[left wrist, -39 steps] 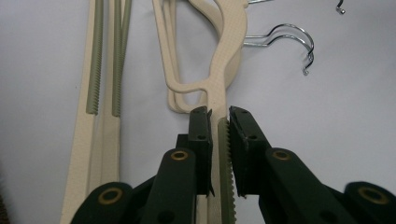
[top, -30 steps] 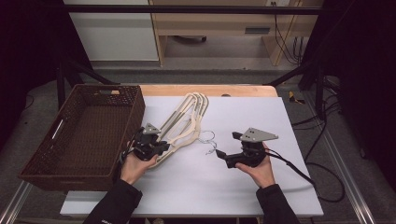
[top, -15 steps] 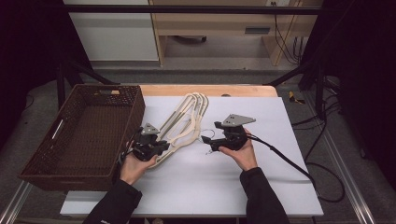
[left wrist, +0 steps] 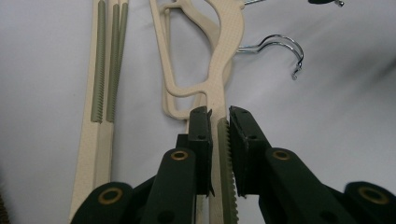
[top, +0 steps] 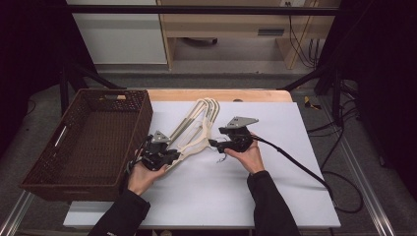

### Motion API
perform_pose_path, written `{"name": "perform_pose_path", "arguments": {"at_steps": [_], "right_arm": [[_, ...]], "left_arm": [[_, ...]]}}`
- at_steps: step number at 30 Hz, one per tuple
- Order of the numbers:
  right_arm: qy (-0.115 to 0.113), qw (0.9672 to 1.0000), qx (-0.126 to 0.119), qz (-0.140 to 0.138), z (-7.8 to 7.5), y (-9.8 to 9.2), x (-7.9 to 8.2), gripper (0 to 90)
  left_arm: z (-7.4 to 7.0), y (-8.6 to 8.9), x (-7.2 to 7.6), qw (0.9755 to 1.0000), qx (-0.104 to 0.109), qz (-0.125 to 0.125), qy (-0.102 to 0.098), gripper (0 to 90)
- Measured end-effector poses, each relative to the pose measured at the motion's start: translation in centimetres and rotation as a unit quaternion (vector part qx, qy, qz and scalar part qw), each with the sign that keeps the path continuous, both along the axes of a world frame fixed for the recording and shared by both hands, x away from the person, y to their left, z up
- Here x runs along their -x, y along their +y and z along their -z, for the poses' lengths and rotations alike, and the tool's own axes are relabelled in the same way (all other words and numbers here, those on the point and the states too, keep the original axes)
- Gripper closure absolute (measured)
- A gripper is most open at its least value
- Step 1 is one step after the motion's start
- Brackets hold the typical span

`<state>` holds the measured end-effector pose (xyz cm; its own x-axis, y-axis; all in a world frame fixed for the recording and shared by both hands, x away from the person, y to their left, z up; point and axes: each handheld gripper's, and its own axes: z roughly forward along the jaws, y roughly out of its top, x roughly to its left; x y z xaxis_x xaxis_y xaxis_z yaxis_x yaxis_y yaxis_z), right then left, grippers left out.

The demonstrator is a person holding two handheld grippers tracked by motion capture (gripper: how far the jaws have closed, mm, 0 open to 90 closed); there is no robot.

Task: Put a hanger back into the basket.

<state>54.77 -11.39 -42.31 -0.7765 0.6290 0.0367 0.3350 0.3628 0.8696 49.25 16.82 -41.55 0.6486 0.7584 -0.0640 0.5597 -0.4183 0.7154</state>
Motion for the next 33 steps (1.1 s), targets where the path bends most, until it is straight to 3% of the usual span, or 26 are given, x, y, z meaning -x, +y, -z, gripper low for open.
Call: {"name": "perform_pose_path", "arguments": {"at_steps": [3,7,22,30,32,33], "right_arm": [[0.005,1.0000,0.006,-0.006,0.3,0.6,-0.5,36.8],[0.029,0.9993,0.015,-0.018,1.2,0.8,-1.0,41.8],[0.032,0.9977,0.055,-0.023,2.3,1.2,-1.6,60.9],[0.040,0.9964,0.066,-0.036,2.9,1.4,-2.0,76.4],[0.048,0.9953,0.072,-0.045,3.0,1.5,-2.1,81.1],[0.049,0.9934,0.089,-0.054,3.1,1.8,-2.1,86.0]], "left_arm": [[0.1,-0.1,0.0,1.0000,-0.002,0.000,0.003,79.5],[0.2,-0.1,-0.1,1.0000,-0.004,0.001,0.005,79.4],[0.5,-0.3,-0.1,0.9999,-0.011,0.005,0.011,79.4],[0.7,-0.5,-0.1,0.9998,-0.012,0.010,0.014,79.4],[0.8,-0.5,-0.1,0.9997,-0.016,0.013,0.016,79.5],[0.9,-0.6,-0.1,0.9996,-0.021,0.014,0.016,79.5]]}}
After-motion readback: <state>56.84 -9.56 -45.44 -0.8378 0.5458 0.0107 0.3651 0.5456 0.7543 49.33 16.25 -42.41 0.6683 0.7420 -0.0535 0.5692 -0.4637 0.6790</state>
